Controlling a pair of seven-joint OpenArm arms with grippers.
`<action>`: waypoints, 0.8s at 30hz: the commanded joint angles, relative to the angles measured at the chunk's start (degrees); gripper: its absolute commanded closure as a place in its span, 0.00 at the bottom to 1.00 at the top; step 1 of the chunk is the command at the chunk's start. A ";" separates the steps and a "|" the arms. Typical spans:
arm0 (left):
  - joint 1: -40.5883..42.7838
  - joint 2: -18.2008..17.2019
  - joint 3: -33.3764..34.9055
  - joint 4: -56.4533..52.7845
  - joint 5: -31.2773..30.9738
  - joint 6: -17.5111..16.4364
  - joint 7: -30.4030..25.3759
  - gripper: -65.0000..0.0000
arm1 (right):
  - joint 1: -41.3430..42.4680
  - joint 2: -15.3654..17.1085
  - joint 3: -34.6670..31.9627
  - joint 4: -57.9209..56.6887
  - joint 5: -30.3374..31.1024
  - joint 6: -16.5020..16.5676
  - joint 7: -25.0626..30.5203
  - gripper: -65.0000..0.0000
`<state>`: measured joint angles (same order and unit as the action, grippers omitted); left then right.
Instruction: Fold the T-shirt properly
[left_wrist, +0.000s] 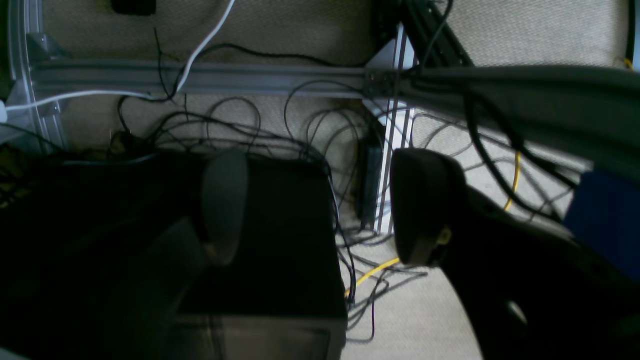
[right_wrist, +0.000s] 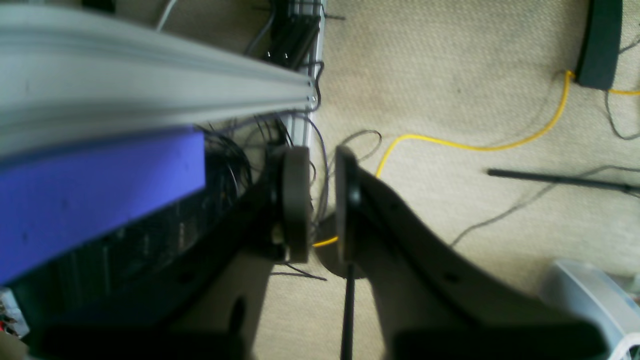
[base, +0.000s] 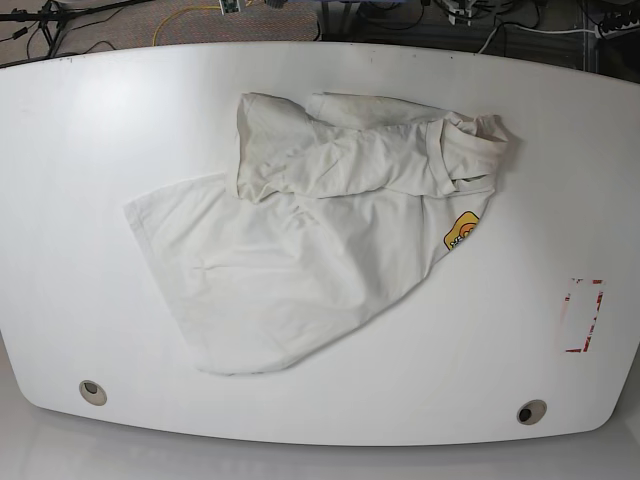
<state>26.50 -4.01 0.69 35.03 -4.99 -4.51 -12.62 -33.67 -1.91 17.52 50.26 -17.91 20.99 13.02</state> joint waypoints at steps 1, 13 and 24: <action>1.23 -0.17 -0.03 0.80 -0.06 -0.10 -0.26 0.37 | -1.01 0.29 -0.07 1.12 0.29 0.33 0.83 0.87; 1.06 -0.25 -0.12 0.62 -0.06 -0.10 -0.26 0.37 | 1.45 0.73 -0.07 0.86 0.29 0.68 -1.19 0.87; 0.97 -0.25 -0.12 0.62 -0.06 -0.10 -0.26 0.36 | 2.95 0.55 -0.33 0.86 0.20 0.68 -3.57 0.87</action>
<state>26.68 -4.03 0.64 35.42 -4.99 -4.51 -12.08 -30.72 -1.30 17.17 50.83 -17.80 21.19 9.61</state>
